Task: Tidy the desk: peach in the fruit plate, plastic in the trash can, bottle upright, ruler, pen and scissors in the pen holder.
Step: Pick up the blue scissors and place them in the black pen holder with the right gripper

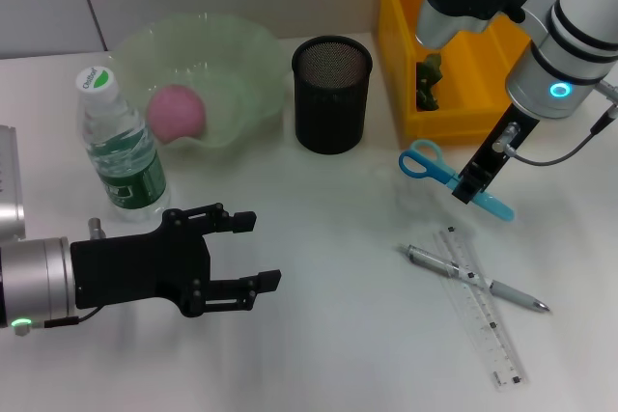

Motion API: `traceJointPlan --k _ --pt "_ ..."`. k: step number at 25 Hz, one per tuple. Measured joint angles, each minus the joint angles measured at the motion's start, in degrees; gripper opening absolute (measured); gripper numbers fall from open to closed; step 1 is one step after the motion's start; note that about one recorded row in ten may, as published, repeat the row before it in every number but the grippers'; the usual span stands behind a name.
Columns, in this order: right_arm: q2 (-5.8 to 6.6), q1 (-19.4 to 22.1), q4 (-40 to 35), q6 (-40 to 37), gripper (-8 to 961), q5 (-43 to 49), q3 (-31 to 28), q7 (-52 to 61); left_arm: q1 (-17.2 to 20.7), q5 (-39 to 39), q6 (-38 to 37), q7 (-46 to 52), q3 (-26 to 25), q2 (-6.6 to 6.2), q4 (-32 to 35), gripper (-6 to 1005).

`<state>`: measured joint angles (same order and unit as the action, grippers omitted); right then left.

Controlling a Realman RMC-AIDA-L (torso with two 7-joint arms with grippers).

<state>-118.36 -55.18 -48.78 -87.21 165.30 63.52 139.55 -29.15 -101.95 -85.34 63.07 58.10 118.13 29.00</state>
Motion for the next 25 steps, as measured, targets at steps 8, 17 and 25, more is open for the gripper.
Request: traceJointPlan --k 8,17,25 --pt "-0.64 1.20 -3.93 -1.64 200 -1.03 0.41 -2.55 -0.03 0.00 0.10 0.09 0.00 0.00 0.50 782" --pt "-0.64 3.86 -7.69 -1.47 199 -7.31 0.36 -7.58 -0.21 0.00 0.39 0.75 0.00 0.00 0.78 781" --pt "-0.65 7.14 -11.67 -1.35 200 -13.69 0.45 -13.82 -0.21 0.00 0.45 0.86 0.00 0.00 1.31 781"
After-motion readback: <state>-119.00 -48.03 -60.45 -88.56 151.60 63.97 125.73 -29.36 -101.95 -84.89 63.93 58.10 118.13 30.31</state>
